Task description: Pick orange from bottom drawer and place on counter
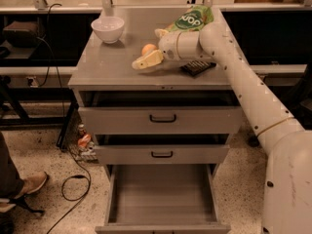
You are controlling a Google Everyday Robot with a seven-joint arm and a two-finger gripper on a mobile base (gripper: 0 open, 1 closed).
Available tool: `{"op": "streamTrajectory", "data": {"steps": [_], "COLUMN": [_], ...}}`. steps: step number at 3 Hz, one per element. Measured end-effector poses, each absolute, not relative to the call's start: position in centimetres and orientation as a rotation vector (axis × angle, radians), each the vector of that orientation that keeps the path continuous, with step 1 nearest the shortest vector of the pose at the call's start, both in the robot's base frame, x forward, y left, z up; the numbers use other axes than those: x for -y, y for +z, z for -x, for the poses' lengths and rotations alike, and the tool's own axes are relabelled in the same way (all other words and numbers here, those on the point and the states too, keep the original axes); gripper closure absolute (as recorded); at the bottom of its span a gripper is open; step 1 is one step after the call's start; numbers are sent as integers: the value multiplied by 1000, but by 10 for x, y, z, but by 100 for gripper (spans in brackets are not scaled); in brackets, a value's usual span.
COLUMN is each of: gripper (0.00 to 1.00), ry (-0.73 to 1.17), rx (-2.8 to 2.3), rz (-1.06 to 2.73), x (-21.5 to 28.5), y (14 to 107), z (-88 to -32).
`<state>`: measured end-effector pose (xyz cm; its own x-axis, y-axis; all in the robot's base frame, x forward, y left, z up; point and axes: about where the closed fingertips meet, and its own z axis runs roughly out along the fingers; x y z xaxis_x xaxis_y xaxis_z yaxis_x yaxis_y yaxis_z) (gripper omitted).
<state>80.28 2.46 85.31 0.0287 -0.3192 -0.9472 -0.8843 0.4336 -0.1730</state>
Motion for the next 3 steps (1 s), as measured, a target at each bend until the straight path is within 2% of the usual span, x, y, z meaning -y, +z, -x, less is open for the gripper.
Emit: {"op": "streamTrajectory", "data": {"steps": [1, 2, 3], "gripper": [0, 0, 0], "ry": [617, 598, 566], "rx": [-1512, -1487, -1465], "rz": [1050, 955, 797], "x": [-9, 28, 87], "y": [870, 893, 919], "z": [-801, -794, -772]}}
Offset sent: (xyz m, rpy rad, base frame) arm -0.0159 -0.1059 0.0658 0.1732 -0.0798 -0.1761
